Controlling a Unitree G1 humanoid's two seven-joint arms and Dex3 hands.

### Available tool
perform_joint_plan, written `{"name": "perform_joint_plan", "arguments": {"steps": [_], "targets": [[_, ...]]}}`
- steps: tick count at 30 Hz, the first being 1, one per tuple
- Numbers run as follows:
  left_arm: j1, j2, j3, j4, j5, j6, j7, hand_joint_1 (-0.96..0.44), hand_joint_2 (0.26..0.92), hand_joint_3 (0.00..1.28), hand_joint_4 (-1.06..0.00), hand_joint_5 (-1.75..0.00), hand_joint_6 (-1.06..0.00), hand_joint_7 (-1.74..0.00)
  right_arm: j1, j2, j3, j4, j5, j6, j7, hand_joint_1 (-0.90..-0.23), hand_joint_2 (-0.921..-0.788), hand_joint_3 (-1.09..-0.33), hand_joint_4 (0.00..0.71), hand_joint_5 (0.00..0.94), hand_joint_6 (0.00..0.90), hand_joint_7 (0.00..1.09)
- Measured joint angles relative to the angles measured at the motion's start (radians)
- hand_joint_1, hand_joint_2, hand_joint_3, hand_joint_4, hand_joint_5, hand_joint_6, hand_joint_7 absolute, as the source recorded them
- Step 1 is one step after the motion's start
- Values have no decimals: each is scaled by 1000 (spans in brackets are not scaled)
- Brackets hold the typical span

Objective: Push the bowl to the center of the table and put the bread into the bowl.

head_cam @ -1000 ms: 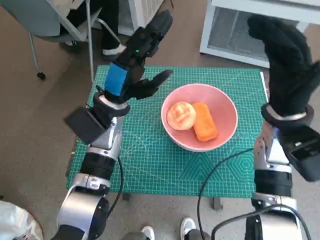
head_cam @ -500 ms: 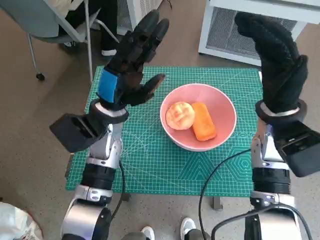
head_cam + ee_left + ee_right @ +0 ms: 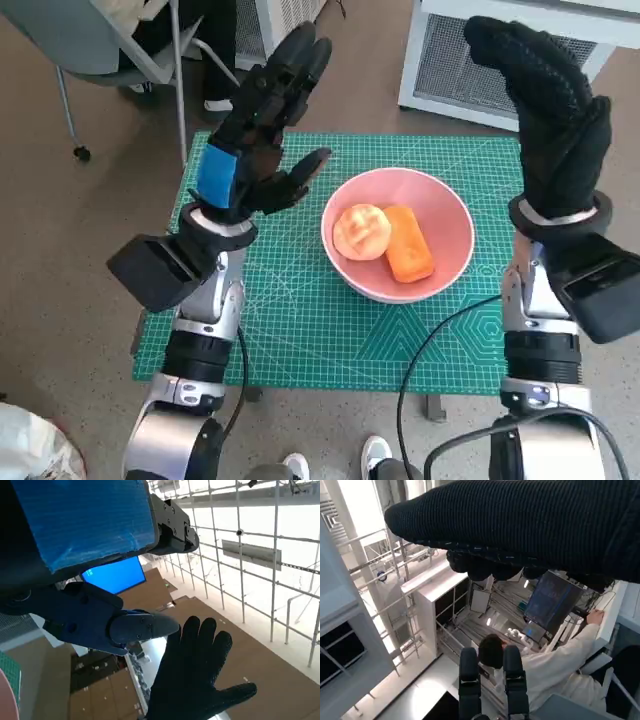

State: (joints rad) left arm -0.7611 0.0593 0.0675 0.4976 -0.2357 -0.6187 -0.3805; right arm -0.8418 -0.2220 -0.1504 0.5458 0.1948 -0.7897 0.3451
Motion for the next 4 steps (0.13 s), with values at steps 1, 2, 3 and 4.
{"name": "perform_joint_plan", "arguments": {"steps": [1,2,3,4], "targets": [[0,-2,1,0,0,0,2,-478,921,338,-244,-1,-293,-85,0,0,0,0,0,0,0,-554,-921,-740,292,0,277,155],[0,-3,1,0,0,-1,2,-478,921,339,-242,0,-293,-86,0,0,0,1,0,0,1,-554,-921,-740,291,0,277,155],[1,-4,2,0,0,-1,2,-478,921,339,-241,0,-293,-86,0,0,0,3,0,0,1,-554,-921,-740,291,0,277,155],[1,-6,3,0,0,-1,3,-477,921,339,-239,0,-292,-86,0,0,0,4,0,0,1,-553,-921,-740,291,0,277,154]]}}
